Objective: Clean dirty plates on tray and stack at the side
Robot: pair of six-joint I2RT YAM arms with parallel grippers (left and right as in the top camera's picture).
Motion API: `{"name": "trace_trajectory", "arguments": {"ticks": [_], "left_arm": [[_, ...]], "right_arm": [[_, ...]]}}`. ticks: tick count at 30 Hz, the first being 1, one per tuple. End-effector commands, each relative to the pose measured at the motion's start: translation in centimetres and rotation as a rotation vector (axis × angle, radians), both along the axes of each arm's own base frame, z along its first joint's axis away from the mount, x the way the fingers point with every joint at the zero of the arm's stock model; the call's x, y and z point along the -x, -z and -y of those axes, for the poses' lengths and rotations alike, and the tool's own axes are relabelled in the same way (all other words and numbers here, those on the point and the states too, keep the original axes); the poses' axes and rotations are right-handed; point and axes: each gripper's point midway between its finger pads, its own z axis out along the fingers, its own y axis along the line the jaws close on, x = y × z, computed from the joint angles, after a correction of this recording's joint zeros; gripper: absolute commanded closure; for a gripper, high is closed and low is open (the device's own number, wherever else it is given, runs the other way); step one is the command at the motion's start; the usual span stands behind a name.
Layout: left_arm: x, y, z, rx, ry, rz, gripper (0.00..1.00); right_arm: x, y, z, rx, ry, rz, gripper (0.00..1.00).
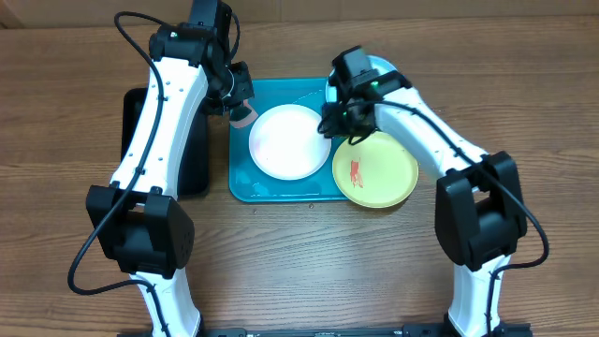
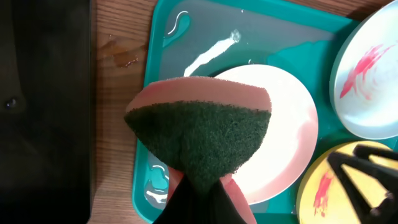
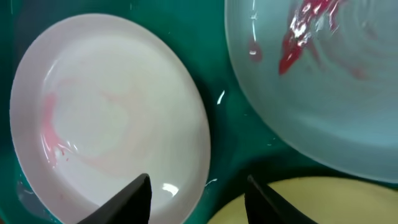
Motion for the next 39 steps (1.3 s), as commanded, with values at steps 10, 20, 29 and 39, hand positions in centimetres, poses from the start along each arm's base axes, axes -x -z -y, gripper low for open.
{"name": "trace_trajectory", "arguments": {"ticks": [10,20,29,39], "left_arm": [[-0.1,0.2,0.6,0.014,-0.002,-0.003,0.96],[-0.1,0.2,0.8,0.014,0.002,-0.002,0.96],[-0.2,0.1,1.4,-0.018,0.016,0.015,0.96],[-0.3,3.1,1.8,-0.129,0.011,0.029,0.96]], "right_arm": [[-0.3,3.0,-1.2,0.008,-0.076,-0.008,0.66],[-0.7,5.6,-1.2,0.014,-0.027,-0.040,0.74],[-0.6,6.0,-1.0,-0.019,0.161,-0.103,0.96],[-0.1,6.2,-0.6,-0.054,0.443,-0.205,0.96]]}}
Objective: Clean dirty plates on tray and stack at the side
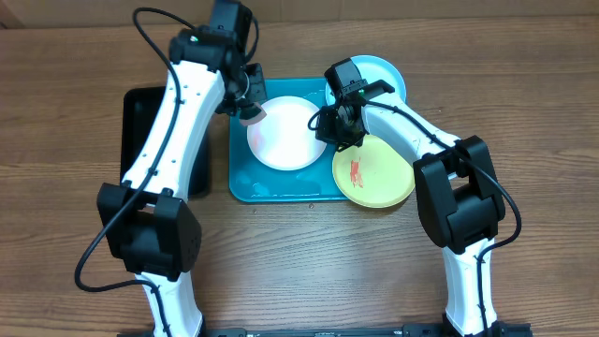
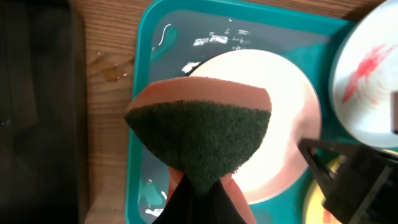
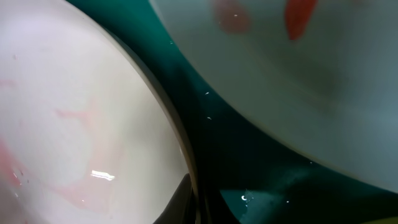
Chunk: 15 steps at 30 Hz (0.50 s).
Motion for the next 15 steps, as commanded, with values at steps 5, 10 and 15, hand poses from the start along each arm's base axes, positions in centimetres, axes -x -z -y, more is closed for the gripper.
{"name": "trace_trajectory", "arguments": {"ticks": [5,10,15], "left_arm": [[-0.4,5.3,0.5,-0.045,-0.017,0.009,0.96],[-1.5,8.5,0.9,-0.031,-0.003,0.067,0.96],[-2.4,11.3,1.7,-0.036,0.064,0.121,0.96]], "right_arm": [[0.1,0.4,0.4,0.019,0.091,-0.026,0.96],[0.2,0.4,0.5,0.021,0.088,-0.029,0.96],[0.2,0.4,0.5,0.022,0.088,-0.029,0.96]]}}
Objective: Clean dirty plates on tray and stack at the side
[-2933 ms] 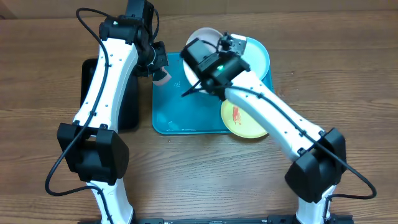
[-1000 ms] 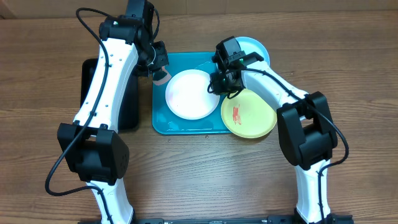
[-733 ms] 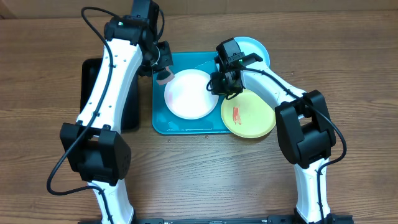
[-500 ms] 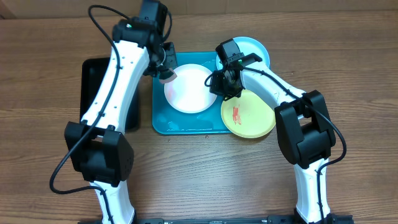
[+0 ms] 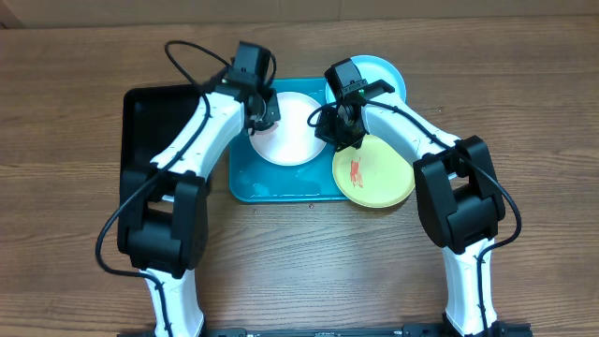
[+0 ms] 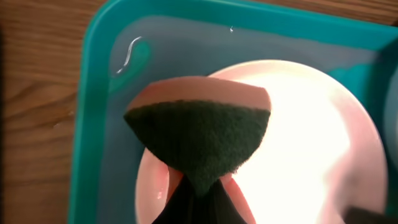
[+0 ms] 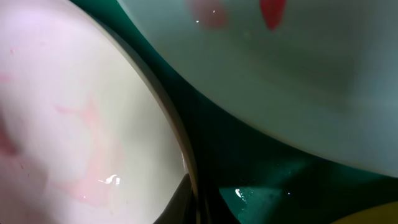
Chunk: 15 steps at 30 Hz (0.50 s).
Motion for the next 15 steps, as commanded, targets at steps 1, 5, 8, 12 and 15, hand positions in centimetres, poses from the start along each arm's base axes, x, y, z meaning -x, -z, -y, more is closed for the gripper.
{"name": "trace_trajectory", "arguments": {"ticks": [1,5,8,12,15], "left_arm": [[0.2,2.8,0.2,-0.047,0.060,-0.011,0.96],[1.3,6.3,0.7,-0.076,0.098,-0.082,0.96],[3.0,8.1,0.6,-0.091,0.108,-0.165,0.96],[5.1,7.8,2.5,0.000,0.216,-0.250,0.96],[6.2,6.0,6.1,0.166,0.429,-0.262,0.95]], "right_arm": [[0.0,0.4,0.4,0.031,0.018,-0.004,0.96],[0.1,0.4,0.4,0.033,0.014,-0.005,0.96],[0.1,0.4,0.4,0.033,0.014,-0.005,0.96],[0.1,0.4,0.4,0.035,0.002,0.000,0.96],[0.0,0.4,0.5,0.042,-0.001,0.004,0.96]]}}
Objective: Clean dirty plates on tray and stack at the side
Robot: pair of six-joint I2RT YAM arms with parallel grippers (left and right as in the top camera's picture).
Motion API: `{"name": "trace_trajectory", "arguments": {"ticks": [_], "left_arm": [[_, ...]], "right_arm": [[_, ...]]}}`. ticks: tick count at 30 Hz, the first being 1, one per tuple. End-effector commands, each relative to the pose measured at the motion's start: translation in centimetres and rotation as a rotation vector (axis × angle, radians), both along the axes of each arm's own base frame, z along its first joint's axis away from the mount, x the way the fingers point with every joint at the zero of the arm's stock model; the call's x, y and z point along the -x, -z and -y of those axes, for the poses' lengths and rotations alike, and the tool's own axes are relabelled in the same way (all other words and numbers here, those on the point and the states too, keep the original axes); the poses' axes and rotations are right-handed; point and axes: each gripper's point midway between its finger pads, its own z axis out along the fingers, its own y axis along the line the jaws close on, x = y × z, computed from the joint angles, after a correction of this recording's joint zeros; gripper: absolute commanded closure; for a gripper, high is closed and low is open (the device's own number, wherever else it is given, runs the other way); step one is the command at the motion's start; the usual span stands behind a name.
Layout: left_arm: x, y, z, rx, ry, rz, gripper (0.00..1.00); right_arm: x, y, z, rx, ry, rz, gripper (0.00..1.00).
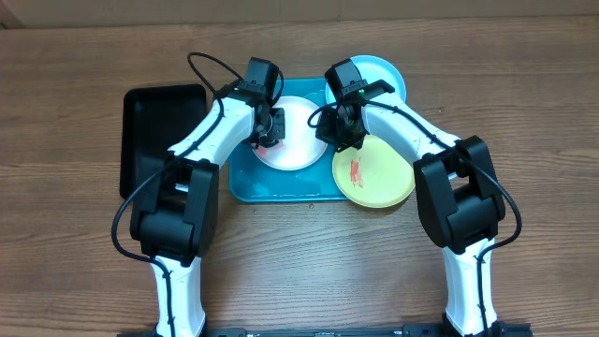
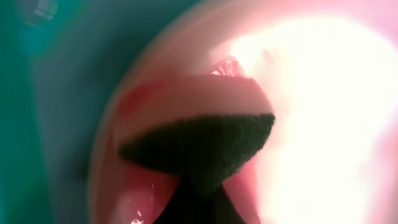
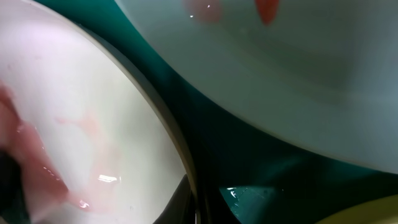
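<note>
A white plate [image 1: 298, 136] with pink smears lies in the teal tray [image 1: 271, 187]. My left gripper [image 1: 265, 131] is shut on a pink sponge [image 2: 199, 134] with a dark green scouring face, which is pressed onto the plate's left part. The right gripper [image 1: 339, 134] is shut on the white plate's right rim [image 3: 180, 149]. The sponge's pink edge [image 3: 28, 171] shows at the left of the right wrist view. A light blue plate [image 1: 386, 73] with a red stain sits at the tray's far right corner. A yellow plate [image 1: 379, 173] with a red stain overlaps the tray's right edge.
A black tray [image 1: 150, 131] lies on the wooden table left of the teal tray. Water films the teal tray's floor [image 3: 261, 193]. The blue plate [image 3: 298, 74] and the yellow plate [image 3: 373, 214] lie close round the right gripper.
My left gripper has come down with the sponge from just over the white plate onto its left part. The right gripper stays shut on the plate's right rim.
First the left gripper held the sponge high over the tray's left edge, and the right gripper stood open at the white plate's right rim. Then the right gripper was shut on that rim. The sponge was then lower over the plate, and now it presses on it.
</note>
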Motion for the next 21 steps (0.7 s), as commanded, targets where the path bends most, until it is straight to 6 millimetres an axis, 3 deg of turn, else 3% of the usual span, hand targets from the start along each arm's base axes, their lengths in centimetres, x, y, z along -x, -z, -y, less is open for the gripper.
{"name": "trace_trajectory", "arguments": {"ticks": [1,4,7,9,12,16,18,21], "left_arm": [[3.4,0.4,5.3,0.244,0.275,-0.121,0.96],[3.5,-1.2,6.9,0.334,0.355,-0.110,0.96],[2.8,-1.7,6.8,0.316,0.361,-0.085,0.96],[1.8,-1.2,5.3,0.231,0.286,-0.073,0.96],[0.2,-0.2,1.2,0.018,0.069,-0.044,0.96],[-1.2,-0.5,-3.7,-0.217,-0.162,0.034,0.96],[-1.5,-0.8,-5.1,-0.278,-0.228,0.061,0.96],[-1.4,-1.1,-4.8,-0.268,-0.218,0.051,0.96]], "right_arm": [[-0.2,0.3,0.4,0.034,0.011,0.009,0.96],[-0.2,0.3,0.4,0.033,0.011,0.010,0.96],[-0.1,0.4,0.4,0.035,0.011,0.007,0.96],[-0.1,0.4,0.4,0.035,0.010,0.006,0.96],[-0.1,0.4,0.4,0.036,0.010,0.004,0.96],[0.0,0.4,0.5,0.037,0.010,0.003,0.96],[0.0,0.4,0.5,0.036,0.010,0.003,0.96],[0.1,0.4,0.4,0.037,-0.020,0.005,0.96]]}}
